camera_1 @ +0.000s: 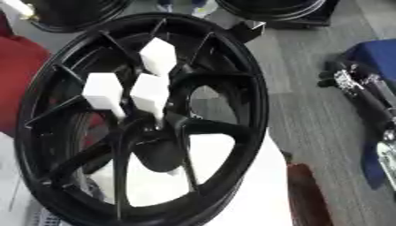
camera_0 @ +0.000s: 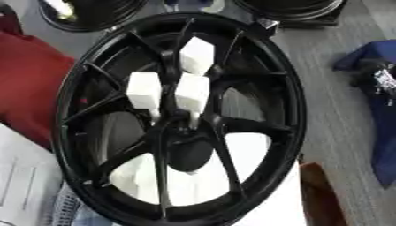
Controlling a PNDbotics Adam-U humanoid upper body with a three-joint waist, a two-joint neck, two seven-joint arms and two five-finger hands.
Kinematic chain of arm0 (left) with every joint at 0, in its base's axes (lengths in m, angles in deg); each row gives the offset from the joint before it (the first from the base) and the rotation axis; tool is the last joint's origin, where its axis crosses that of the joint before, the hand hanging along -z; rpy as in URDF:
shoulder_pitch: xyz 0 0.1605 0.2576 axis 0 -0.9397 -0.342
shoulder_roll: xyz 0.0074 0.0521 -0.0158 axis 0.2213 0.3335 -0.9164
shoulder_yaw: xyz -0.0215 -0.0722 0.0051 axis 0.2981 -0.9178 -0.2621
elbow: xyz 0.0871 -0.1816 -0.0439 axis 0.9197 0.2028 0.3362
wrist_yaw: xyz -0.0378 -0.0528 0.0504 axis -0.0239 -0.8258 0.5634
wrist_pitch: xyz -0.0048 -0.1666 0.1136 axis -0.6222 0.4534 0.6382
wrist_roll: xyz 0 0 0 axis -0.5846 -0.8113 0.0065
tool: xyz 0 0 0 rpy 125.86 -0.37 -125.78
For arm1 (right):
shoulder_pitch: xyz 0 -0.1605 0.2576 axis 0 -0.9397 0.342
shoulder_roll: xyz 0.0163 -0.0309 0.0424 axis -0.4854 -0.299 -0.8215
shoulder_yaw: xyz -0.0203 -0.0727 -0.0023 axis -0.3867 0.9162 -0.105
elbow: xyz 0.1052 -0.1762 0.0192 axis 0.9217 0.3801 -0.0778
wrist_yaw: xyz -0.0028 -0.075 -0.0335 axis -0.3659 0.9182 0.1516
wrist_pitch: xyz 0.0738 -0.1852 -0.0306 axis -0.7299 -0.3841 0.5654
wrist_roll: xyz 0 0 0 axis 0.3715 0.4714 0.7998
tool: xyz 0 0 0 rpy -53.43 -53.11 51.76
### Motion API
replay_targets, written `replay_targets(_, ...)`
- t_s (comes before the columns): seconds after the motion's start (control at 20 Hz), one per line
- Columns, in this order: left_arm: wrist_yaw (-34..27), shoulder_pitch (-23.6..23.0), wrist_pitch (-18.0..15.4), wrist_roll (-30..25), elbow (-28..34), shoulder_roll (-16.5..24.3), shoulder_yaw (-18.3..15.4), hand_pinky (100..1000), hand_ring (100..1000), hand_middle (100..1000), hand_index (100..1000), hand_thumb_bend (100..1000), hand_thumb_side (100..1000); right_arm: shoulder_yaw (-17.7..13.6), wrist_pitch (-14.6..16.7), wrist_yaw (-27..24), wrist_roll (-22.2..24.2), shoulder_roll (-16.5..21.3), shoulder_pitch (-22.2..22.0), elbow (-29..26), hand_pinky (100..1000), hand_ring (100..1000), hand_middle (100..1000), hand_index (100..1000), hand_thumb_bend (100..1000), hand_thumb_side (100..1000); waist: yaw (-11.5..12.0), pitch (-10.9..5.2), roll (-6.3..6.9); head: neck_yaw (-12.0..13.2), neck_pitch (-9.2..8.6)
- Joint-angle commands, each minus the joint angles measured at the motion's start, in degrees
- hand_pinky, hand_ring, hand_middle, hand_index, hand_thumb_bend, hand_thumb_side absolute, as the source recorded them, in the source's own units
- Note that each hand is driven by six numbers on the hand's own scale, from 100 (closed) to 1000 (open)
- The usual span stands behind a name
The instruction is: Pull the pin out of the wheel hub.
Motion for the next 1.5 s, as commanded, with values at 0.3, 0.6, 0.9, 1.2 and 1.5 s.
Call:
replay_targets(0.3,0.83,-10.22,1.24,7.95,-7.52,9.28,-10.27,734,610,469,601,369,102,-1.43,0.31,-0.93,-1.0,1.9,0.25,-1.21,976,721,664,801,100,628,1.43,-2.44,-0.85,-1.59,-0.31)
replay_targets(0.6,-0.41,-19.72,-0.53,12.66,-5.7,9.65,-11.97,797,789,734,836,571,663,-1.4,0.24,-1.43,-1.05,1.75,0.67,-1.17,975,722,664,801,100,627,1.75,-2.8,-1.14,-1.52,-0.3)
replay_targets(0.9,-3.46,-26.4,-0.35,17.07,-0.45,9.09,-14.24,778,744,655,777,465,597,-1.05,0.13,-2.01,-0.7,1.76,1.22,-1.15,975,722,664,801,100,617,1.25,-3.55,-1.26,-1.18,-0.12)
replay_targets(1.2,-8.35,-27.75,4.09,22.74,5.29,4.73,-17.83,753,703,601,727,385,559,-0.95,0.1,-2.65,-0.55,1.72,1.69,-1.18,975,721,663,801,100,599,1.27,-4.31,-1.45,-0.69,-0.01)
replay_targets(1.5,-14.2,-31.85,9.93,28.61,12.6,-4.35,-21.09,742,693,592,719,371,578,-0.6,0.19,-3.39,-0.19,1.83,2.76,-1.44,975,722,663,801,100,588,1.05,-4.76,-1.68,-0.33,0.08)
